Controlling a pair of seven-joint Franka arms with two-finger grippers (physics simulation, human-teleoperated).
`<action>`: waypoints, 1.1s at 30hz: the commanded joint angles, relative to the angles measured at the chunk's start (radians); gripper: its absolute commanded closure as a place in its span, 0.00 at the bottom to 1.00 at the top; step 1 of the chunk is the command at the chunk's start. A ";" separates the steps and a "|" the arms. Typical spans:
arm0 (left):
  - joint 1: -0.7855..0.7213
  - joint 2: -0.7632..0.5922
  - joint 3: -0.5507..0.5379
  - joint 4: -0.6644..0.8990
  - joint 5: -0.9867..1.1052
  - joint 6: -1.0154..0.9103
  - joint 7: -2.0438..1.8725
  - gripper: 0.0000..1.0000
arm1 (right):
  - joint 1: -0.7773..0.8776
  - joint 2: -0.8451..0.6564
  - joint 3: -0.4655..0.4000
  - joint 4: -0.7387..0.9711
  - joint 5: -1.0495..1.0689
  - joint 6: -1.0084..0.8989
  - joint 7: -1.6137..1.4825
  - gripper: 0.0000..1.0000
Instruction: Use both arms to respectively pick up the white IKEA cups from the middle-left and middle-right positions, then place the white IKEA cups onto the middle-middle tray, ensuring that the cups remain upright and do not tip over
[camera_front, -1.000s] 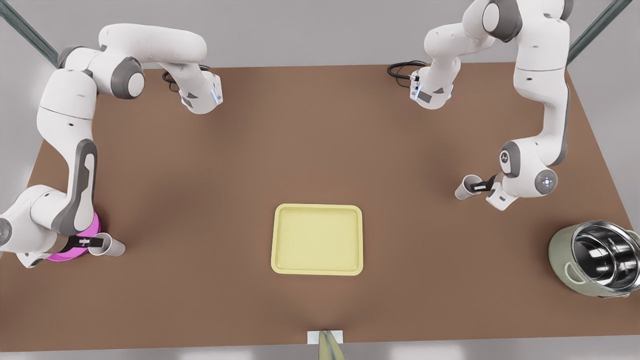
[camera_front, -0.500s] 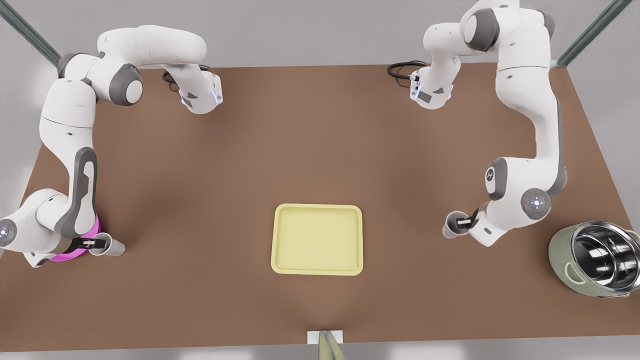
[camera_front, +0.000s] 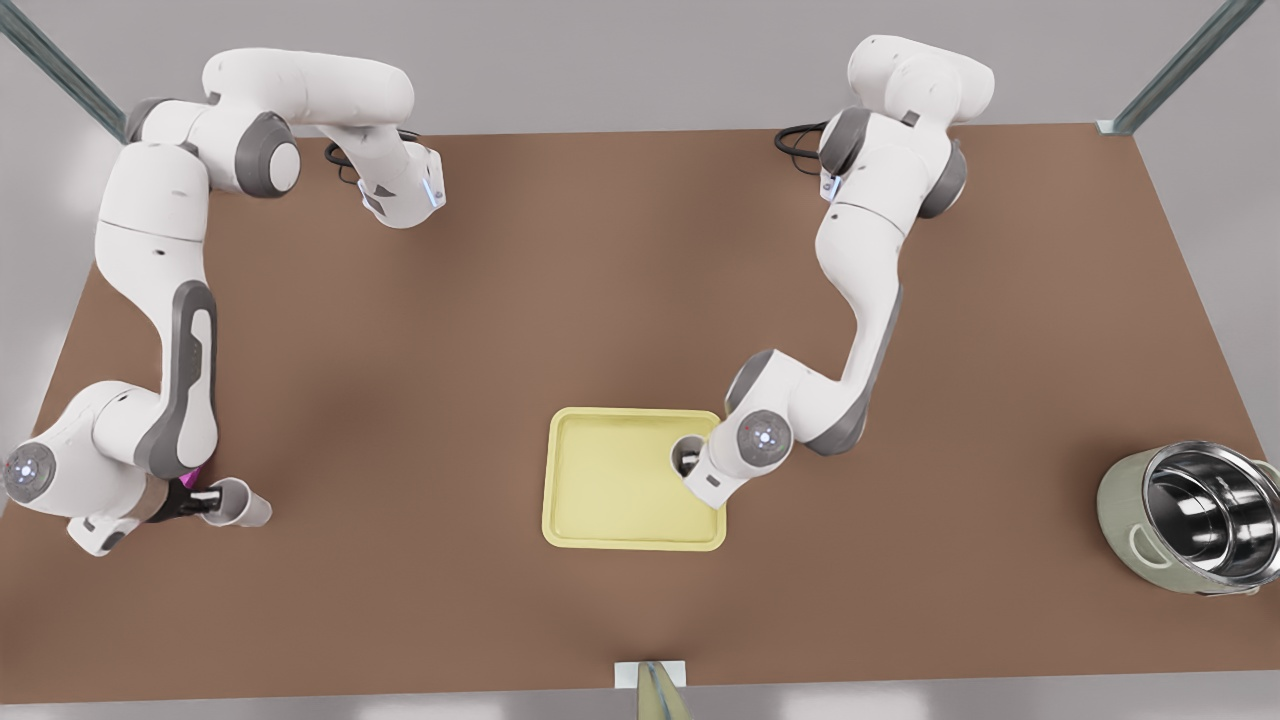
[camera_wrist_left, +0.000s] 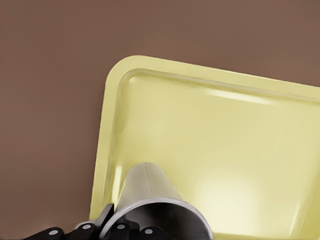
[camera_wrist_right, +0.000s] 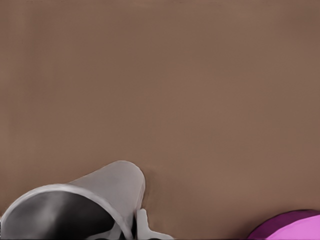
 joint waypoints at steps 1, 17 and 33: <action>0.000 0.006 -0.003 0.000 -0.005 0.012 -0.454 0.78 | 0.016 -0.014 0.059 -0.005 0.003 -0.042 -0.030 0.79; 0.003 0.029 -0.004 -0.003 -0.011 0.055 -0.451 0.00 | 0.481 -0.037 0.128 0.025 0.049 -0.026 0.789 0.79; 0.163 -0.243 -0.001 0.004 0.026 -0.438 -0.304 0.00 | 0.645 0.052 0.128 0.043 0.041 0.138 1.140 0.79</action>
